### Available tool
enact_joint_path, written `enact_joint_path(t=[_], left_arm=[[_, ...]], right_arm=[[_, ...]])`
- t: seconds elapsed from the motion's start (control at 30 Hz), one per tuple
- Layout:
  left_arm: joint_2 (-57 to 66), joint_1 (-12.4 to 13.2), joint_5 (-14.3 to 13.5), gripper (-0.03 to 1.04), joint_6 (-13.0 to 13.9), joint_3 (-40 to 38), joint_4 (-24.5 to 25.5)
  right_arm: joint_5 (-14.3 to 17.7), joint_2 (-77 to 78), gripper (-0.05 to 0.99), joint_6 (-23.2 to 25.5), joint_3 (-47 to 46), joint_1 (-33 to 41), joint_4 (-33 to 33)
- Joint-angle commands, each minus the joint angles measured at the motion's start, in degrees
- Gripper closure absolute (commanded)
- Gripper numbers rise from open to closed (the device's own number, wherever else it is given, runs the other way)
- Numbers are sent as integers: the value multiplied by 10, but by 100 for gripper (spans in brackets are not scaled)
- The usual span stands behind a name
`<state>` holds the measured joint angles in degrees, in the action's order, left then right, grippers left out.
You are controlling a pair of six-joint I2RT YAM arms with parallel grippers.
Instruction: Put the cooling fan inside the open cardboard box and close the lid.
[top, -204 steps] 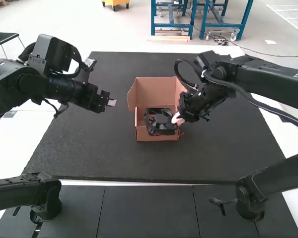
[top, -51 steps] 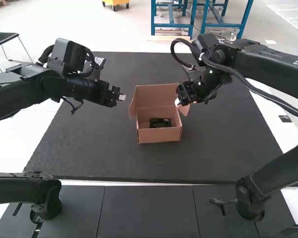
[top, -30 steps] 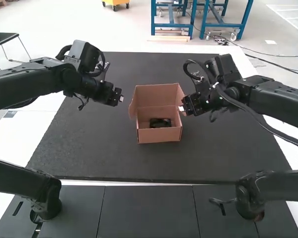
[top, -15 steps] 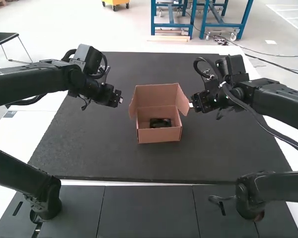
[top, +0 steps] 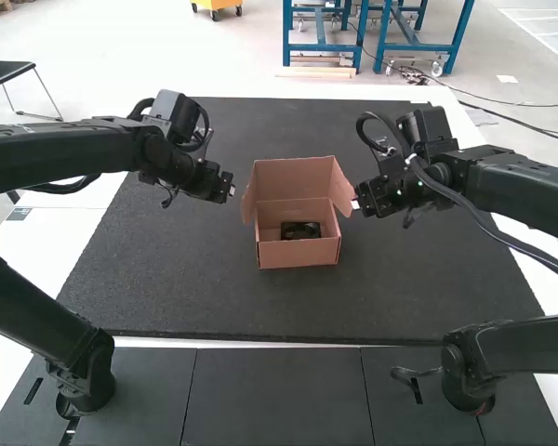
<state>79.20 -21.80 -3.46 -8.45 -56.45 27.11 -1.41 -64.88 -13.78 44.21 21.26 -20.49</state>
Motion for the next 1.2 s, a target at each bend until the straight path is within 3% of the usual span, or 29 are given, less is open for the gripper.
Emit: enact_joint_path(t=[0.0,0.23,0.43,0.77,1.17], left_arm=[[3,-2,-2,5,-6,-26,-6],[8,-2,17,5,-6,-25,-8],[12,-4,36,5,-6,-26,-15],[20,-47,60,5,-17,-33,-18],[37,-55,60,5,-19,-40,-29]], right_arm=[[-10,-4,16,-1,27,5,-6],[-17,-19,16,9,33,5,-10],[-45,-37,16,33,45,6,-24],[-52,-56,16,33,55,5,-22],[-61,-75,17,33,75,3,-21]])
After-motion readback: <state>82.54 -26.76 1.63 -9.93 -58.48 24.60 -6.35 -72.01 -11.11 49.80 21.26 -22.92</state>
